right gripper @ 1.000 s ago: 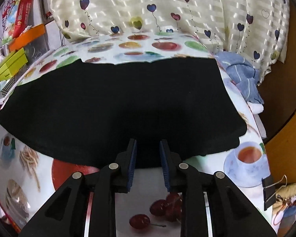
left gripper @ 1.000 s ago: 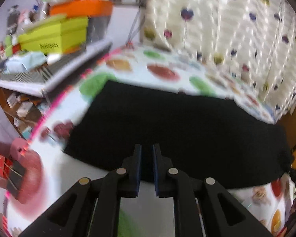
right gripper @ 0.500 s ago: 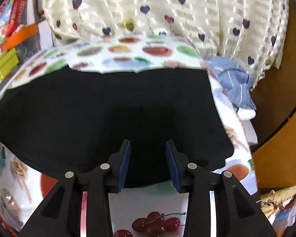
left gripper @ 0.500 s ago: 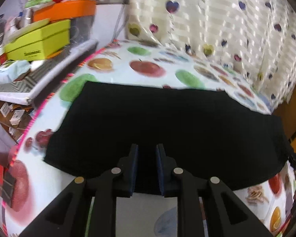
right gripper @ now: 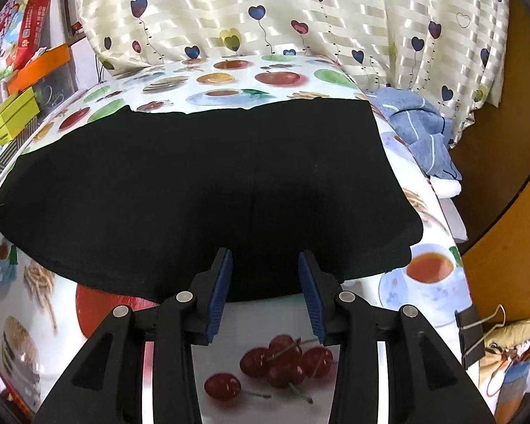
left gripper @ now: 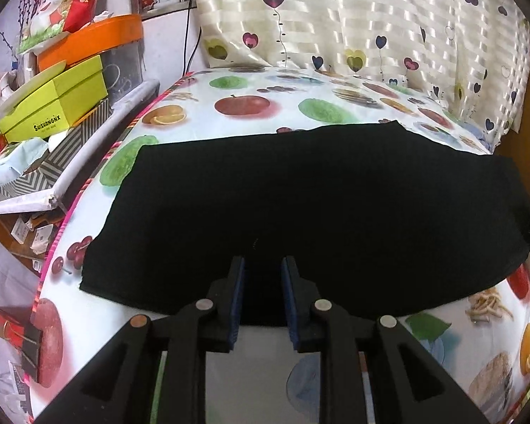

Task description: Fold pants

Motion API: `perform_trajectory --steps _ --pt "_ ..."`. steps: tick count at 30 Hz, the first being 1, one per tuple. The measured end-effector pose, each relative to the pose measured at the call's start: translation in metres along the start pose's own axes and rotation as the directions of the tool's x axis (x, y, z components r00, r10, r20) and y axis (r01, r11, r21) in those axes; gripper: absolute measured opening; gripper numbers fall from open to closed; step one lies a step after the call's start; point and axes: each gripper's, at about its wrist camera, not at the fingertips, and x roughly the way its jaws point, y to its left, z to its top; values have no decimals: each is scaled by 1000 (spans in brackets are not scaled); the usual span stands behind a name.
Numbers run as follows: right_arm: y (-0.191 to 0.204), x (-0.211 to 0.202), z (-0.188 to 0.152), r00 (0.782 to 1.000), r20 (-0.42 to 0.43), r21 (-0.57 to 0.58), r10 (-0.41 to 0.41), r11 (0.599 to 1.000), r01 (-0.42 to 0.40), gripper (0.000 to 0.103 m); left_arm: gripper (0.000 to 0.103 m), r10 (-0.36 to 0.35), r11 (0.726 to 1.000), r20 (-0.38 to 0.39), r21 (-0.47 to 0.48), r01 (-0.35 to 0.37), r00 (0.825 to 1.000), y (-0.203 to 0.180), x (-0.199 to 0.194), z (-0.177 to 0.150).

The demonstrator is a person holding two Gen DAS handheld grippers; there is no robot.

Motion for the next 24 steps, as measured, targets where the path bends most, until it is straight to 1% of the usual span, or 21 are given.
perform_trajectory --steps 4,8,10,12,15,17,19,21,24 --pt "-2 -6 -5 1000 -10 2 15 1000 -15 40 25 -6 1000 13 9 6 1000 3 -6 -8" --pt "-2 -9 -5 999 -33 -18 28 999 -29 40 25 -32 999 12 -19 32 999 9 -9 -10" --pt "-6 -11 -2 998 -34 -7 50 999 -51 40 24 -38 998 3 -41 38 999 12 -9 -7" --pt "-8 -12 4 998 -15 11 57 998 -57 41 24 -38 997 11 -62 38 999 15 -10 1" --pt "-8 -10 24 998 33 8 60 998 -60 41 24 -26 996 56 -81 31 998 19 -10 21" --pt "-9 1 42 998 55 -3 42 999 -42 41 24 -14 996 78 -88 21 997 23 -4 36" --pt "-12 14 55 998 54 5 37 999 -37 41 24 22 995 65 -103 -15 998 29 12 53" --pt "-17 26 68 998 51 23 29 999 -31 41 24 42 991 48 -125 -36 998 37 27 63" --pt "-27 41 82 998 57 48 21 999 -24 41 24 76 986 22 -152 -72 997 48 45 72"
